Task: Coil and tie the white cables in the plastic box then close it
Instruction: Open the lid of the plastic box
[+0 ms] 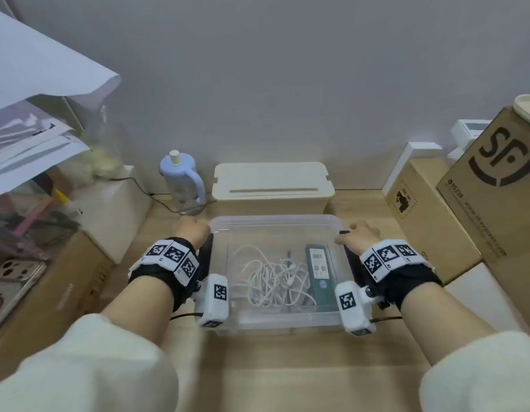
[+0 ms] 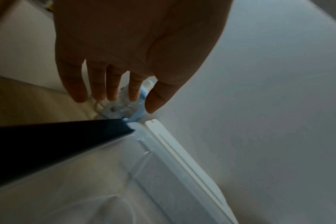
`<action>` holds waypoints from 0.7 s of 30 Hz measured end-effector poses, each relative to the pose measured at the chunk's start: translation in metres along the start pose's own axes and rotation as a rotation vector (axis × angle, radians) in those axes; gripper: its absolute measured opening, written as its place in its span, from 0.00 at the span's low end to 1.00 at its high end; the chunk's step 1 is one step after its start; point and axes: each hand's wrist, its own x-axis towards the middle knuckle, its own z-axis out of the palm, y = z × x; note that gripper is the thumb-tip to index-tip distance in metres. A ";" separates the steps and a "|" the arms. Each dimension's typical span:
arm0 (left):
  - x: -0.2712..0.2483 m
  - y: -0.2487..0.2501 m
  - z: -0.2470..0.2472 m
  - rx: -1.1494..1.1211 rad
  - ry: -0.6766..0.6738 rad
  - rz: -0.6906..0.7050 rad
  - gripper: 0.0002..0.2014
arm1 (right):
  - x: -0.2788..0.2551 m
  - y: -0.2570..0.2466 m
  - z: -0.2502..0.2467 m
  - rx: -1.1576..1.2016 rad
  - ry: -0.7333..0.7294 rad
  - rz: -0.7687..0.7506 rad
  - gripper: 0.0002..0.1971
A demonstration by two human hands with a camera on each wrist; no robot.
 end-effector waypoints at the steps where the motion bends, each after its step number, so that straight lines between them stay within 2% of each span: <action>1: -0.002 -0.006 0.000 0.002 -0.050 -0.048 0.20 | 0.001 0.005 0.004 -0.057 -0.009 0.015 0.31; 4: -0.010 -0.020 0.001 -0.022 -0.214 -0.108 0.22 | 0.002 0.012 0.012 -0.187 -0.032 0.011 0.30; 8: -0.017 -0.030 -0.001 -0.033 -0.224 -0.070 0.25 | 0.001 0.015 0.017 -0.398 -0.006 -0.095 0.24; 10: -0.023 -0.029 0.000 0.092 -0.219 -0.013 0.22 | 0.001 0.017 0.018 -0.470 0.000 -0.153 0.25; 12: -0.026 -0.028 0.001 0.367 -0.194 0.078 0.17 | 0.002 0.015 0.020 -0.523 -0.009 -0.190 0.25; 14: -0.026 -0.024 0.003 0.529 -0.182 0.131 0.16 | 0.002 0.014 0.019 -0.570 -0.015 -0.204 0.24; 17: -0.022 -0.026 0.001 0.602 -0.210 0.134 0.16 | 0.002 0.012 0.017 -0.621 -0.003 -0.219 0.24; 21: -0.014 -0.051 -0.002 0.626 -0.254 0.040 0.16 | 0.003 0.010 0.016 -0.650 -0.030 -0.228 0.24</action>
